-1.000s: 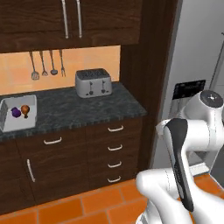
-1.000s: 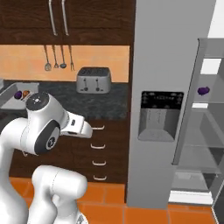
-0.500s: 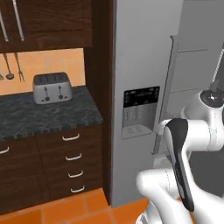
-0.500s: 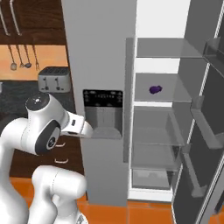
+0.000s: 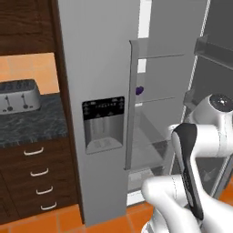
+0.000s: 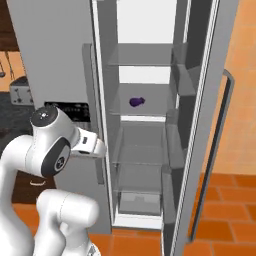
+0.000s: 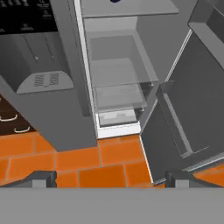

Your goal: Place one eggplant and one chicken drumstick in each tupperware on the nearby counter, to pack two identical lunches.

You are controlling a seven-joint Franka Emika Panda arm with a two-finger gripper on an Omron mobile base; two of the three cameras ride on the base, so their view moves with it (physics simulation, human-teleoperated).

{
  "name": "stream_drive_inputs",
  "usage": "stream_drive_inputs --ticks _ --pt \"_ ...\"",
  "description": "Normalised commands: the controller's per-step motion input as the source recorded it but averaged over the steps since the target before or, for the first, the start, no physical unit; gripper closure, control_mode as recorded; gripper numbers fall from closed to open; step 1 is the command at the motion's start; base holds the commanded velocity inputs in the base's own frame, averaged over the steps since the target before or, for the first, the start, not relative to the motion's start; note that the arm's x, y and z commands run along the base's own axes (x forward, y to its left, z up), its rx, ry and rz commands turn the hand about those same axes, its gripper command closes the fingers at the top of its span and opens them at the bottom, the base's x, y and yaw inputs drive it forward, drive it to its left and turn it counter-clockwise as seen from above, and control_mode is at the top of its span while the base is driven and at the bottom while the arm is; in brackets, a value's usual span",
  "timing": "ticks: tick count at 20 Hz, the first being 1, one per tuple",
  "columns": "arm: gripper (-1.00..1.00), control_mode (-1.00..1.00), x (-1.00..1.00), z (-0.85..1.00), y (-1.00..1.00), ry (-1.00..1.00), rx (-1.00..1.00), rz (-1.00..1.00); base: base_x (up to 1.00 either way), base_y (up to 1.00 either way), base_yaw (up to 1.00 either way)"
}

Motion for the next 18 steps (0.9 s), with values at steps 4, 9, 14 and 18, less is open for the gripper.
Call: stream_drive_inputs --ticks 4,9,14,18 --pt "-1.0 1.0 0.0 0.0 0.0 0.0 0.0 0.0 0.61 -0.35 0.08" --pt "-1.0 1.0 0.0 0.0 0.0 0.0 0.0 0.0 0.51 -0.5 0.16" --pt "-1.0 1.0 0.0 0.0 0.0 0.0 0.0 0.0 0.38 -0.4 0.16" --pt "-1.0 -1.0 0.52 -0.02 0.06 0.0 0.0 0.0 0.12 0.0 0.02"
